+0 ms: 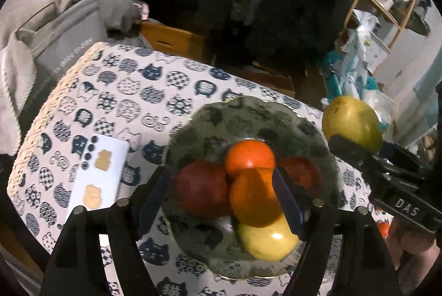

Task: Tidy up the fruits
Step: 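Lower the orange into the bowl with the left tool while the right tool lowers the pomelo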

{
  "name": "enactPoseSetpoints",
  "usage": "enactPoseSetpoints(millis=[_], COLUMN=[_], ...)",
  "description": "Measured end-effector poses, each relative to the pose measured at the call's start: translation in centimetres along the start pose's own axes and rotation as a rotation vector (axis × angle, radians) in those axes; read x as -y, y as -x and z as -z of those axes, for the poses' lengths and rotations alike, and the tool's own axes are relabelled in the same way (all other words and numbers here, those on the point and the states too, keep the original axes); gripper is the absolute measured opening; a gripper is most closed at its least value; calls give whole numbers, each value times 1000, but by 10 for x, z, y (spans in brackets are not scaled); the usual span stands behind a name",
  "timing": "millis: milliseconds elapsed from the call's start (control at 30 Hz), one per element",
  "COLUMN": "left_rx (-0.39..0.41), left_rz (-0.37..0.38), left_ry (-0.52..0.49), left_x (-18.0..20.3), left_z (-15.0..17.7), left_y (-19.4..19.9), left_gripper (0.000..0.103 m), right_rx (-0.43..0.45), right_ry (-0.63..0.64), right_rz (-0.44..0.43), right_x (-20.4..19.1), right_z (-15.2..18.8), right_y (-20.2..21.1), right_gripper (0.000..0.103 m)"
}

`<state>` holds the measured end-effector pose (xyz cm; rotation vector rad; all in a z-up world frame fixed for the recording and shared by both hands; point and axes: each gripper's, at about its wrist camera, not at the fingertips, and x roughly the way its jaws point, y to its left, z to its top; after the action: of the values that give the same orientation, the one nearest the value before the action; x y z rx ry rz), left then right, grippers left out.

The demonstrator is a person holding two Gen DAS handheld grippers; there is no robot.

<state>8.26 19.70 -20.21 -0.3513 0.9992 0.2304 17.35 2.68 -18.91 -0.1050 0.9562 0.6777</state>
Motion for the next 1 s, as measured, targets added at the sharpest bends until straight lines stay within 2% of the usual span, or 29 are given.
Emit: enactPoseSetpoints(millis=[267,633,800,1000], left_rx=[6,9,8,18], left_rz=[-34,-40,-39,-39], left_ry=[28,66,63,48], left_x=[-22,-37,-38,-32], left_z=[1,1,1,2], left_y=[3,6,6,11], left_gripper=[78,78,78,78], right_rx=[-83,-166,-136,-126], right_ry=[15,11,17,19], right_rz=[-17,-23,-40,-21], right_x=[-11,-14,-16,-14], right_z=[-4,-2,-6,-7], right_y=[-35,-60,-50,-44], right_gripper=[71,72,72,72])
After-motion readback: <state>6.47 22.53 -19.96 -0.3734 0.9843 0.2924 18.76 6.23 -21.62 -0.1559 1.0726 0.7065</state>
